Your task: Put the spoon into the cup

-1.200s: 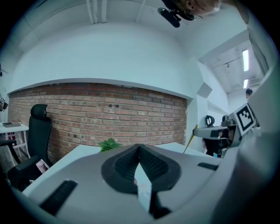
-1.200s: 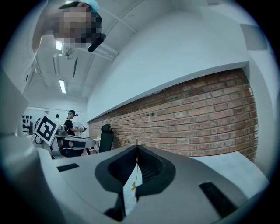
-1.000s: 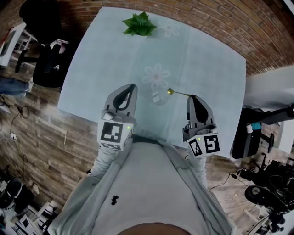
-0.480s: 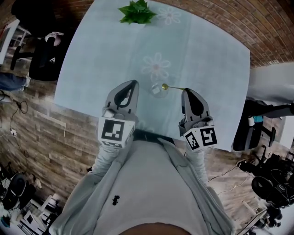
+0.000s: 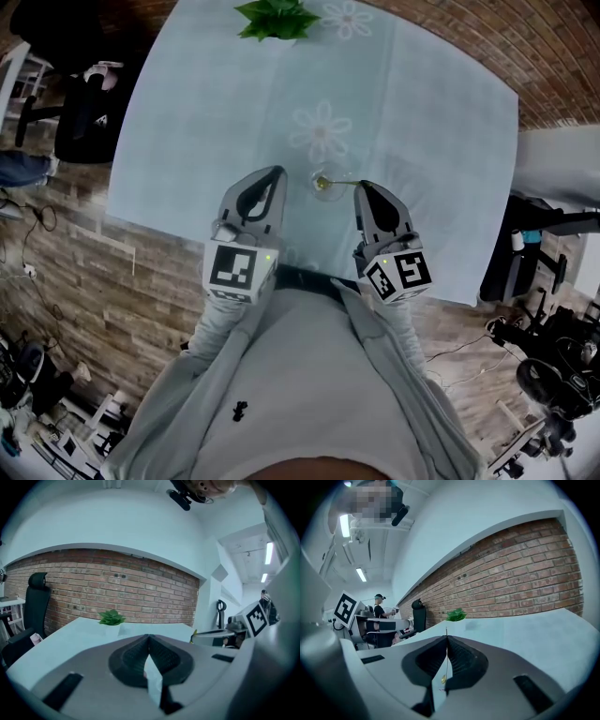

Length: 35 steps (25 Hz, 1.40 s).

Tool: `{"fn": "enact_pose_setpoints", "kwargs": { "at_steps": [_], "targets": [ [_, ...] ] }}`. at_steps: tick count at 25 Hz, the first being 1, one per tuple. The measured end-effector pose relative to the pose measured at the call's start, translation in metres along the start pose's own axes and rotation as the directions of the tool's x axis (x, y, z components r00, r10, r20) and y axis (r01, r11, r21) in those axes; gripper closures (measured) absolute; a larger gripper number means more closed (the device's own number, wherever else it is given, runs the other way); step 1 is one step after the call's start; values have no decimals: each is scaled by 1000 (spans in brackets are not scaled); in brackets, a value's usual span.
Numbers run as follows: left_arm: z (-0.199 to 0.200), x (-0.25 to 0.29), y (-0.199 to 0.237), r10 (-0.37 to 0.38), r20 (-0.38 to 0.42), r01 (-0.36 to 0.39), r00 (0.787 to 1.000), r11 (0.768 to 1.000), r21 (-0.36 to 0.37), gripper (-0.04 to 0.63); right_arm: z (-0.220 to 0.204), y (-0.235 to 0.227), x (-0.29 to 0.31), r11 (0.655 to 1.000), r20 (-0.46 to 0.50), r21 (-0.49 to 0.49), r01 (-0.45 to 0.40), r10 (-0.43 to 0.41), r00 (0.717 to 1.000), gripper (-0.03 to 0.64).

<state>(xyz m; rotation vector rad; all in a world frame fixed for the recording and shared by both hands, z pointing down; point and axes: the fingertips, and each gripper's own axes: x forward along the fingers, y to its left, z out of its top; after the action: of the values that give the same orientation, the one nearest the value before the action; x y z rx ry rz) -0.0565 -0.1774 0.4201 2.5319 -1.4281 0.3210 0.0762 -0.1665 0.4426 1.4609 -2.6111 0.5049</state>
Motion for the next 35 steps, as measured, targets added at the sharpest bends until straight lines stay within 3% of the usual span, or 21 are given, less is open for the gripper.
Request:
{"fn": "enact_pose_setpoints", "kwargs": {
  "at_steps": [14, 35],
  "targets": [
    [-20, 15, -1, -35, -48, 35, 998, 999, -7, 575, -32, -10, 20, 999, -66, 38, 9, -7, 998, 597],
    [-31, 9, -1, -2, -67, 1, 998, 1000, -11, 575, -45, -30, 26, 997, -81, 32, 68, -65, 995, 597]
  ]
}}
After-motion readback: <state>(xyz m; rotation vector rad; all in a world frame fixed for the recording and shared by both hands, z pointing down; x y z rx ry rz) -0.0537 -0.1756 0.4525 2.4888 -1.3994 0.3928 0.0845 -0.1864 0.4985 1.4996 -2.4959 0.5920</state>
